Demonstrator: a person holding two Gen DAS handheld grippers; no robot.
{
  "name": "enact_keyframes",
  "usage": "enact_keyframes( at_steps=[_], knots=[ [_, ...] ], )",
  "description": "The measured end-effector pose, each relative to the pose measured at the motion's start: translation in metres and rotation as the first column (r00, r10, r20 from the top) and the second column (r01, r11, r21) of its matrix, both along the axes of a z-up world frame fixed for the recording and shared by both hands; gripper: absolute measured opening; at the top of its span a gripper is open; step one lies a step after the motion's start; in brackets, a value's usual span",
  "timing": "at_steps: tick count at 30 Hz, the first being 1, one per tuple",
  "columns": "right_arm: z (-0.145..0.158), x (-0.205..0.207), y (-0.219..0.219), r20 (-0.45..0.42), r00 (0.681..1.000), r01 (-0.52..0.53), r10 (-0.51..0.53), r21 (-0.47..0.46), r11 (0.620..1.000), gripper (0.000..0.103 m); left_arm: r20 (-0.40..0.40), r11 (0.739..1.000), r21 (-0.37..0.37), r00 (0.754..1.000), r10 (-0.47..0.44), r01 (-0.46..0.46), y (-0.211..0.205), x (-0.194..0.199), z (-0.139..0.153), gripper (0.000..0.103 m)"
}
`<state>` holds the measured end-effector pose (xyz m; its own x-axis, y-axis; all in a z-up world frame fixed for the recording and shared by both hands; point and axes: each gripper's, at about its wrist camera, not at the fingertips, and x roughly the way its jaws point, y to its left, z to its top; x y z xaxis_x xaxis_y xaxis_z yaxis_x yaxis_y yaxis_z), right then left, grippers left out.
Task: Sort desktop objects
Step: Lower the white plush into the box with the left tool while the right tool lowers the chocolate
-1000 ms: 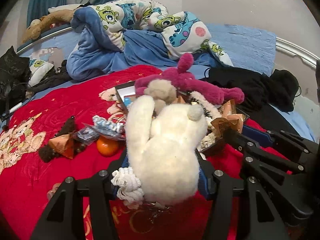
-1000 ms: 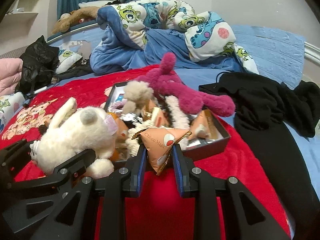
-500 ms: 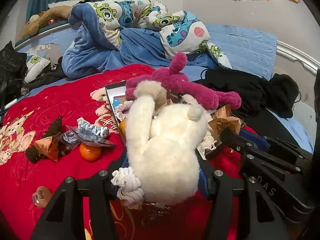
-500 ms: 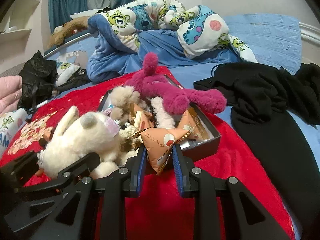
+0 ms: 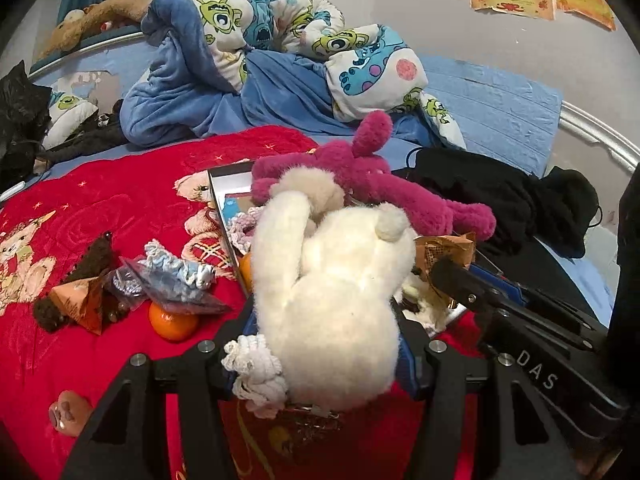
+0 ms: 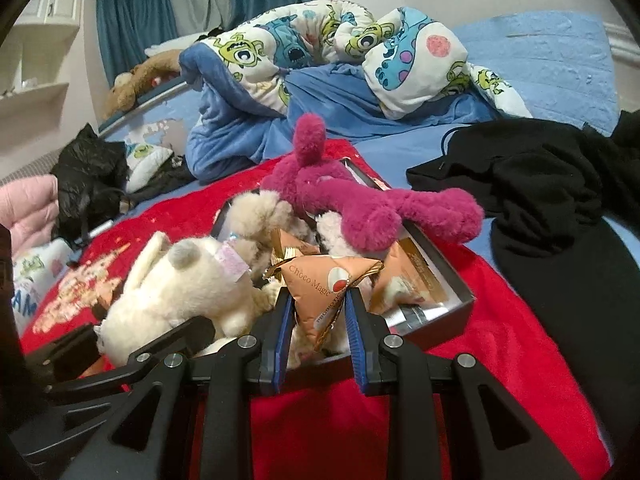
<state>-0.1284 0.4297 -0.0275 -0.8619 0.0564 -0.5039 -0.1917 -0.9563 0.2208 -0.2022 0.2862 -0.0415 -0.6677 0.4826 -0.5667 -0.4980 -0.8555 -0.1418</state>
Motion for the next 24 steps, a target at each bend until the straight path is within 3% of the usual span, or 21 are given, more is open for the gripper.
enact_keyframes(
  at_steps=[8, 24],
  knots=[
    [-0.008, -0.014, 0.006, 0.024, 1.0, 0.004, -0.003, -0.026, 1.0, 0.025, 0.014, 0.999, 0.031, 1.0, 0.004, -0.005, 0.004, -0.014, -0.009, 0.06],
    [-0.016, -0.012, 0.0, 0.037, 0.999, 0.033, -0.034, 0.027, 0.999, 0.026, -0.031, 0.999, 0.024, 0.999, 0.035, -0.035, 0.001, -0.006, -0.016, 0.062]
  ],
)
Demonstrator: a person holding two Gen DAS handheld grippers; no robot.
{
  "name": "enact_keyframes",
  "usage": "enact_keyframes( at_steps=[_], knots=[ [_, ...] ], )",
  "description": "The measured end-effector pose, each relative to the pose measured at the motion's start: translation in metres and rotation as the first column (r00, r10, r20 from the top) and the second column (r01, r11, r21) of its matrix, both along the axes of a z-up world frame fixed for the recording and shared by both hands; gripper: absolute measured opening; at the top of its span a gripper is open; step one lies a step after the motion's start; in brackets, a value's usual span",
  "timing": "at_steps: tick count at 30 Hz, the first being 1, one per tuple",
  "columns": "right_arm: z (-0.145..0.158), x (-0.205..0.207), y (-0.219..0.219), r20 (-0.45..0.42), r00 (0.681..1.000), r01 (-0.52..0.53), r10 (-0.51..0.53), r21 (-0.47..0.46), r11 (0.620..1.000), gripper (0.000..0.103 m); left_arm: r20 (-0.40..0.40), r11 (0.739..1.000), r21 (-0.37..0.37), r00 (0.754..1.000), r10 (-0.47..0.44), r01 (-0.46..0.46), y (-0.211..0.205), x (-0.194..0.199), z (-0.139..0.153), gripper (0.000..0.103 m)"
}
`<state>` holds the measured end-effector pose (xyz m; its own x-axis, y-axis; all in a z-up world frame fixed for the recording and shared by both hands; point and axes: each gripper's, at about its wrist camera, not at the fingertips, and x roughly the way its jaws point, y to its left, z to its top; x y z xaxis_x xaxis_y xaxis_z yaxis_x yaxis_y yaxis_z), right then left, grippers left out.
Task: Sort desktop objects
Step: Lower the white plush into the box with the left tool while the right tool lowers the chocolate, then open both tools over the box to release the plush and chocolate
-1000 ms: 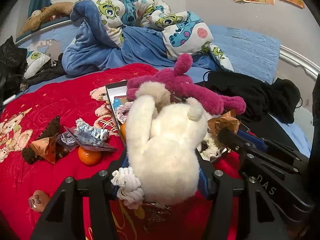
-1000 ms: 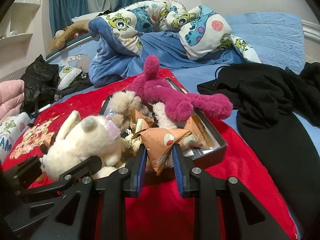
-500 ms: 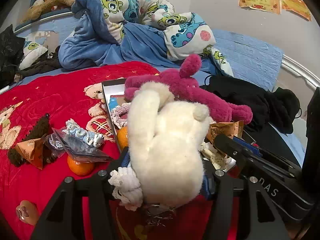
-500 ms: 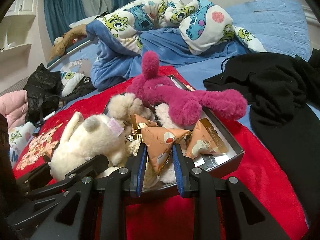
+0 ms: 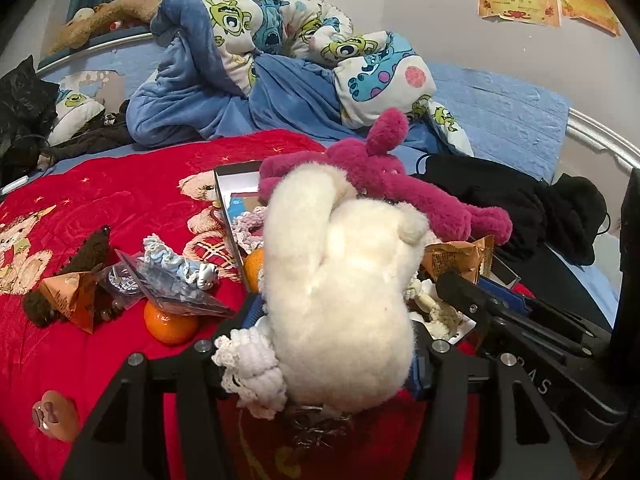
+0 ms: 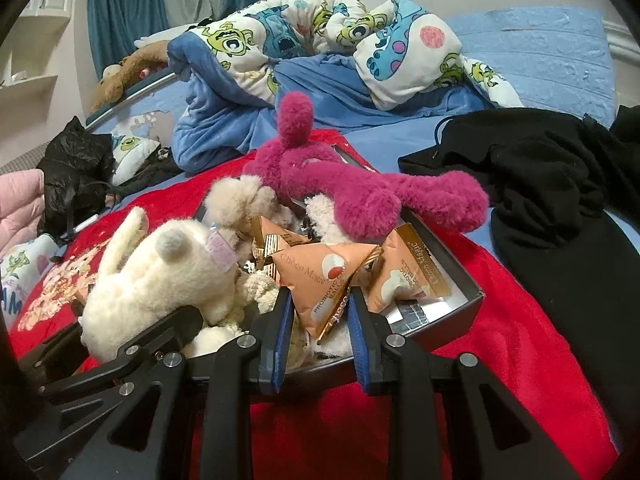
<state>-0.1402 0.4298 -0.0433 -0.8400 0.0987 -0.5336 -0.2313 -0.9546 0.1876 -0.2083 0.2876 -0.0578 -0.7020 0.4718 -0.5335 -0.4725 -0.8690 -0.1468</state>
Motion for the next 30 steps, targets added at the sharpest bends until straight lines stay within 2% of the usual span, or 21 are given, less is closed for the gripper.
enact_keyframes(
  at_steps=[9, 12, 17, 20, 29, 30],
  knots=[
    [0.0, 0.004, -0.001, -0.018, 1.0, 0.004, -0.004, 0.012, 1.0, 0.027, -0.019, 1.0, -0.008, 1.0, 0.013, -0.014, -0.001, 0.004, 0.002, 0.063],
    [0.0, 0.005, -0.001, -0.024, 1.0, 0.004, -0.004, 0.008, 1.0, 0.029, -0.002, 0.999, 0.001, 0.999, 0.04, -0.04, -0.006, 0.002, 0.0, 0.071],
    [0.002, 0.01, 0.002, -0.047, 0.999, 0.005, -0.005, -0.01, 1.0, 0.042, 0.058, 0.996, 0.041, 0.995, 0.083, -0.085, -0.018, -0.007, -0.005, 0.094],
    [0.002, 0.014, 0.004, -0.061, 0.998, 0.014, -0.015, -0.022, 1.0, 0.047, 0.09, 0.993, 0.042, 0.99, 0.109, -0.113, -0.023, -0.011, -0.007, 0.103],
    [0.006, 0.025, 0.009, -0.099, 0.993, 0.066, -0.069, -0.03, 0.997, 0.077, 0.06, 0.99, 0.068, 0.991, 0.122, -0.126, -0.03, -0.005, -0.006, 0.103],
    [0.005, 0.025, 0.012, -0.077, 0.991, 0.11, -0.112, -0.03, 0.994, 0.093, 0.058, 0.99, 0.071, 0.991, 0.121, -0.125, -0.031, -0.004, -0.006, 0.103]
  ],
)
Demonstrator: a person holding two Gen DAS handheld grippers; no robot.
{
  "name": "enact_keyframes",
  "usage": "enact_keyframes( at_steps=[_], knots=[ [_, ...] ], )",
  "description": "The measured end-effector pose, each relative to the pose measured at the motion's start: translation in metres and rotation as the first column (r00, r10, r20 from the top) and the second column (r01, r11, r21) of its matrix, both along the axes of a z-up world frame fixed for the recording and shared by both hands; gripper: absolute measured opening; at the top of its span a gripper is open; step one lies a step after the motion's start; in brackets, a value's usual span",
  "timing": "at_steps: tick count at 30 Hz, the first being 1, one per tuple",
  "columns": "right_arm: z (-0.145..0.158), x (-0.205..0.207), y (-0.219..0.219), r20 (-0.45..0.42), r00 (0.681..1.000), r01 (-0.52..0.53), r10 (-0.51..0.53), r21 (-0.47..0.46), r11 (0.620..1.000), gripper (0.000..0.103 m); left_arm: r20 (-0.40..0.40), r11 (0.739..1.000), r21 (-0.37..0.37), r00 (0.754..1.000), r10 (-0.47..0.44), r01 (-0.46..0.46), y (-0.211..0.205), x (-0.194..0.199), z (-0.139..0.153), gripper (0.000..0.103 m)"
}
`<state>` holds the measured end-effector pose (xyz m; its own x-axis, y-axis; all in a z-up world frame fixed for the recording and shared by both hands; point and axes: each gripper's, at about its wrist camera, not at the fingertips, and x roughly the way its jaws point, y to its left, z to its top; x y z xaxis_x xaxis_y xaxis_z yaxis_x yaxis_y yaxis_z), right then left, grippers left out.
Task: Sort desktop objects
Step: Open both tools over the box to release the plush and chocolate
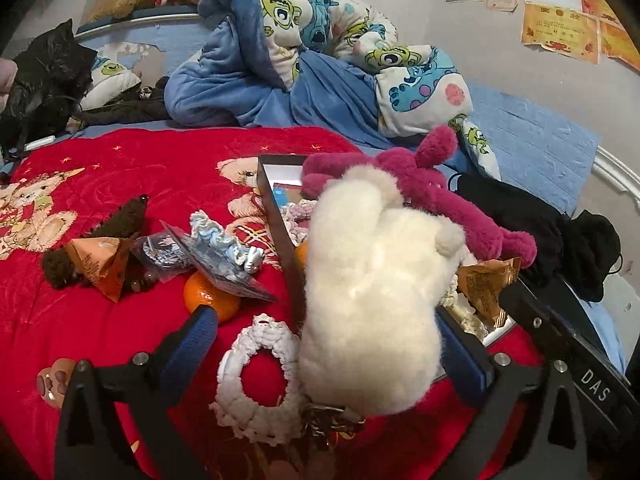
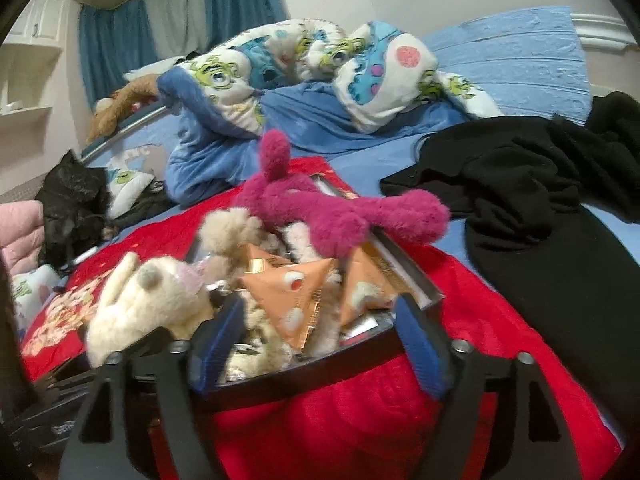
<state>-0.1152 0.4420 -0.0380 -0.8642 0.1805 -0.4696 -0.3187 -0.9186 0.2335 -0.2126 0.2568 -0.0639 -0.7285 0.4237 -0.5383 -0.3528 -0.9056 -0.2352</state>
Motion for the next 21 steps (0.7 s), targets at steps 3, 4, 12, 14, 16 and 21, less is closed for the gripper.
enact_keyframes(
  at_steps=[3, 4, 12, 14, 16, 21],
  knots=[
    [-0.011, 0.001, 0.017, 0.029, 1.0, 0.01, -0.007, -0.102, 0.995, 0.103, -0.025, 1.0, -0.014, 1.0, -0.007, 0.007, 0.004, 0.005, 0.003, 0.103],
    [-0.013, 0.0, 0.02, 0.042, 0.999, 0.001, 0.004, -0.131, 0.991, 0.103, -0.036, 1.0, -0.02, 0.999, -0.013, 0.012, 0.005, 0.007, 0.004, 0.103],
    [-0.009, 0.008, 0.017, 0.019, 1.0, 0.021, -0.019, -0.093, 0.995, 0.103, -0.078, 1.0, -0.016, 0.997, -0.021, 0.02, 0.005, 0.016, 0.011, 0.103],
    [-0.006, 0.01, 0.014, 0.008, 1.0, 0.023, -0.022, -0.078, 0.997, 0.103, -0.083, 1.0, -0.011, 0.996, -0.02, 0.019, 0.003, 0.018, 0.012, 0.103],
    [-0.005, 0.012, 0.012, -0.004, 1.0, 0.026, -0.026, -0.064, 0.998, 0.103, -0.092, 1.0, -0.006, 0.996, -0.018, 0.018, 0.001, 0.022, 0.013, 0.103],
    [0.003, 0.021, 0.005, -0.036, 0.999, 0.041, -0.041, -0.017, 0.999, 0.103, -0.114, 1.0, -0.004, 0.993, -0.013, 0.012, -0.002, 0.031, 0.017, 0.103]
  ],
)
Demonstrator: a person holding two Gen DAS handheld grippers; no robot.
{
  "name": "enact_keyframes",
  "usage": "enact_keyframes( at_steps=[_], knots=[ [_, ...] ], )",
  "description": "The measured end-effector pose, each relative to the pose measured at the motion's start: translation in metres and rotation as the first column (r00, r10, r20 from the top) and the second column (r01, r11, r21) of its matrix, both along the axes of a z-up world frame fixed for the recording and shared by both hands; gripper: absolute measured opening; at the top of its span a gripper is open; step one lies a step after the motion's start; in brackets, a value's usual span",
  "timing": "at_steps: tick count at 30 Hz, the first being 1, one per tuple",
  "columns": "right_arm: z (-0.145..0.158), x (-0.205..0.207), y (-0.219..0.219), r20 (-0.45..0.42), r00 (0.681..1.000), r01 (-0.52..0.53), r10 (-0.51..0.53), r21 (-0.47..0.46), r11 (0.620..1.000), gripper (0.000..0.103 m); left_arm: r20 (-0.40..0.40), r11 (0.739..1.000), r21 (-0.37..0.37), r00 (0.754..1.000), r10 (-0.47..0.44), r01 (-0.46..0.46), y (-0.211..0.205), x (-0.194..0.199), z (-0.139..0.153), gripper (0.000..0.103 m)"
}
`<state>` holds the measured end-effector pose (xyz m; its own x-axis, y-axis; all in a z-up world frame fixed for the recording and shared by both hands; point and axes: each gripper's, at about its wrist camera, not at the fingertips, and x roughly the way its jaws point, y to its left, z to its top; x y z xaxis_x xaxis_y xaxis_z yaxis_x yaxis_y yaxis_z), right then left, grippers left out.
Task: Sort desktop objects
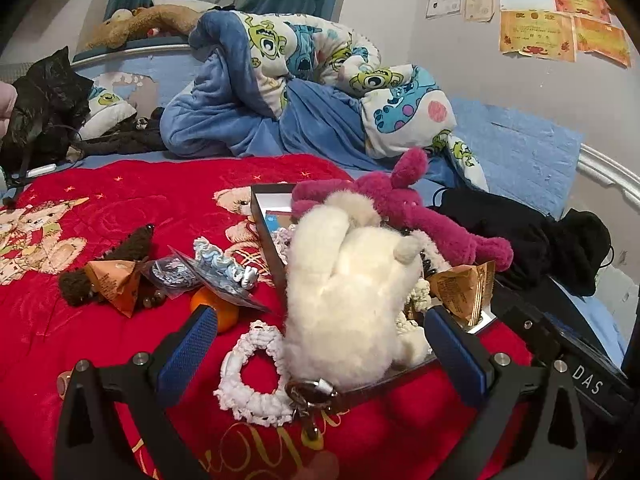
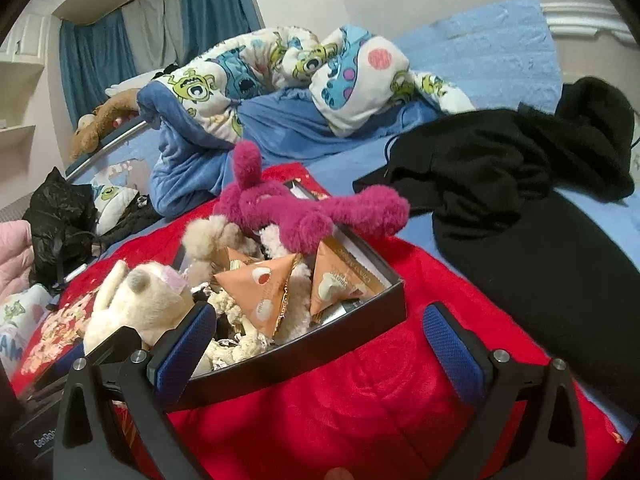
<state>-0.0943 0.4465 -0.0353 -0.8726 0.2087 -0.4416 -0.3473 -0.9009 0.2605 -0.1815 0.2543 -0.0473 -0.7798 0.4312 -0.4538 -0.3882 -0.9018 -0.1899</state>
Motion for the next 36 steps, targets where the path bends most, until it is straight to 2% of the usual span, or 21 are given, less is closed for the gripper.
enact_keyframes(
  at_steps=[4, 8, 16, 20, 25, 29, 32, 34, 36],
  knots=[
    [0.005, 0.007, -0.004, -0.014, 1.0, 0.005, -0.004, 0.024, 1.0, 0.103, -0.016, 1.0, 0.002, 1.0, -0.007, 0.007, -0.003, 0.008, 0.004, 0.103],
    [0.013, 0.016, -0.009, -0.022, 1.0, 0.011, -0.01, 0.06, 0.998, 0.103, -0.041, 1.0, -0.031, 0.999, -0.007, 0.005, -0.004, 0.019, 0.013, 0.103],
    [0.042, 0.039, -0.024, -0.016, 1.0, 0.018, -0.016, 0.162, 0.987, 0.103, -0.138, 0.995, -0.096, 0.99, 0.017, -0.03, -0.012, 0.056, 0.052, 0.103],
    [0.07, 0.06, -0.038, -0.015, 0.999, 0.04, -0.037, 0.237, 0.971, 0.103, -0.129, 0.997, -0.072, 0.992, 0.013, -0.022, -0.024, 0.074, 0.07, 0.103],
    [0.092, 0.09, -0.067, -0.037, 0.999, 0.048, -0.038, 0.348, 0.936, 0.103, -0.164, 0.998, -0.042, 0.986, 0.029, -0.036, -0.05, 0.111, 0.08, 0.103],
    [0.089, 0.112, -0.087, -0.07, 0.997, 0.053, -0.03, 0.354, 0.934, 0.103, -0.225, 0.997, -0.069, 0.974, 0.023, -0.039, -0.069, 0.14, 0.077, 0.103],
    [0.083, 0.12, -0.098, -0.074, 0.997, 0.046, -0.021, 0.361, 0.931, 0.103, -0.266, 0.995, -0.092, 0.964, 0.013, -0.039, -0.077, 0.146, 0.073, 0.103],
    [0.078, 0.12, -0.101, -0.084, 0.996, 0.041, -0.012, 0.355, 0.934, 0.103, -0.257, 0.993, -0.108, 0.966, 0.011, -0.04, -0.078, 0.143, 0.071, 0.103],
    [0.071, 0.113, -0.101, -0.052, 0.999, 0.015, 0.002, 0.311, 0.95, 0.103, -0.241, 0.992, -0.114, 0.97, 0.022, -0.051, -0.082, 0.139, 0.067, 0.103]
  ],
)
